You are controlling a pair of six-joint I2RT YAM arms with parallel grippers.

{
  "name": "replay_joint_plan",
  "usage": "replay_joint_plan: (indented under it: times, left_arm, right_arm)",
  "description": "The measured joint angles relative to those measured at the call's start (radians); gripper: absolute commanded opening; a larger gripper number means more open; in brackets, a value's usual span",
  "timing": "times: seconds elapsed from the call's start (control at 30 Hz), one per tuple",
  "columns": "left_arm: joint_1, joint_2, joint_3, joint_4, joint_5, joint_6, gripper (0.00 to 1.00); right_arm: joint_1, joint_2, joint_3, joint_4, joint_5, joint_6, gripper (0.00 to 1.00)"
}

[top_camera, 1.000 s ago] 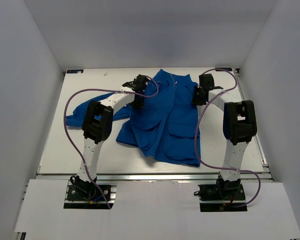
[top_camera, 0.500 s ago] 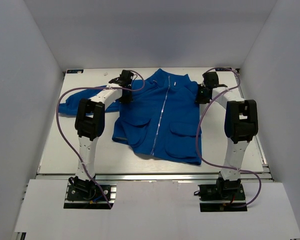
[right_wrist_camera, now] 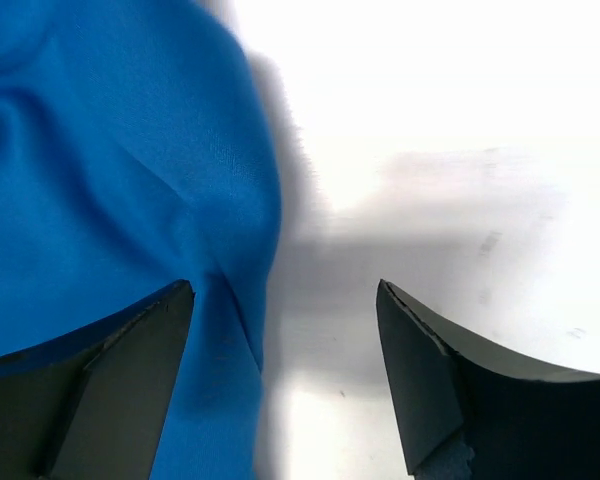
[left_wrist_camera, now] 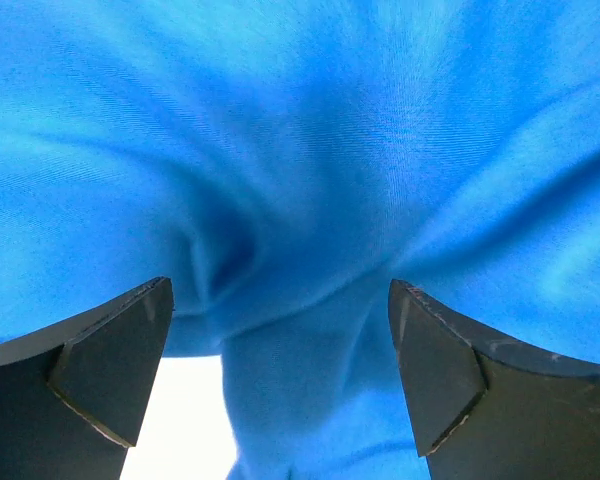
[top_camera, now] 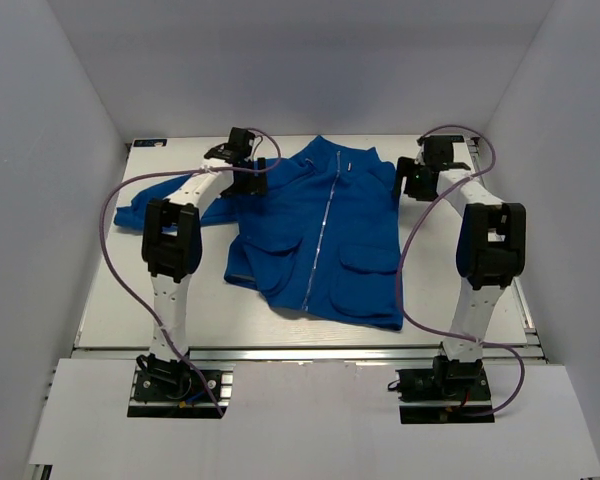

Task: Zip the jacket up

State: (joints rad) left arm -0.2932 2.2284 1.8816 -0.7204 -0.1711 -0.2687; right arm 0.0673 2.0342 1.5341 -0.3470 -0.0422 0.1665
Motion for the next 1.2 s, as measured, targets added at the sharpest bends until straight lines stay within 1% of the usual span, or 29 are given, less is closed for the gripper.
replay_joint_plan:
  times: [0.17, 0.23, 0.3, 0.37, 0.47, 0.53, 0.6, 0.77, 0.9, 1.03, 1.2]
  left_arm:
    - [0.01, -0.123, -0.013, -0.012, 0.004, -0.015, 0.98]
    - [0.01, -0.212, -0.053, -0.004, 0.01, -0.031, 0.98]
    - [0.01, -0.311, -0.112, 0.007, 0.024, -0.051, 0.98]
    - [0.01, -0.428, -0.2, 0.026, 0.052, -0.079, 0.98]
    - [0.01, -0.594, -0.363, 0.064, 0.102, -0.129, 0.98]
    - [0.01, -0.697, -0.487, 0.081, 0.121, -0.163, 0.98]
    - [0.01, -0.773, -0.589, 0.064, 0.132, -0.194, 0.98]
    - [0.01, -0.882, -0.744, 0.042, 0.135, -0.246, 0.98]
    - [0.008, -0.952, -0.797, 0.048, 0.193, -0.264, 0.98]
    - [-0.02, -0.973, -0.796, 0.073, 0.245, -0.272, 0.98]
    - [-0.037, -0.976, -0.8, 0.071, 0.262, -0.275, 0.98]
  right_arm:
    - [-0.006, -0.098, -0.007, -0.015, 0.032, -0.006, 0.82]
    - [-0.006, -0.156, -0.042, -0.011, 0.051, -0.006, 0.84]
    - [-0.006, -0.23, -0.115, -0.01, 0.07, 0.004, 0.87]
    - [-0.006, -0.321, -0.233, 0.01, 0.084, 0.022, 0.89]
    - [-0.006, -0.453, -0.408, 0.006, 0.1, 0.063, 0.89]
    - [-0.006, -0.523, -0.496, -0.013, 0.112, 0.093, 0.89]
    - [-0.006, -0.583, -0.552, -0.029, 0.119, 0.121, 0.89]
    - [-0.006, -0.76, -0.632, -0.041, 0.113, 0.177, 0.89]
    - [-0.006, -0.883, -0.698, -0.017, 0.109, 0.217, 0.89]
    - [-0.006, -0.9, -0.769, -0.01, 0.089, 0.227, 0.89]
    - [-0.006, -0.896, -0.837, -0.026, 0.078, 0.228, 0.89]
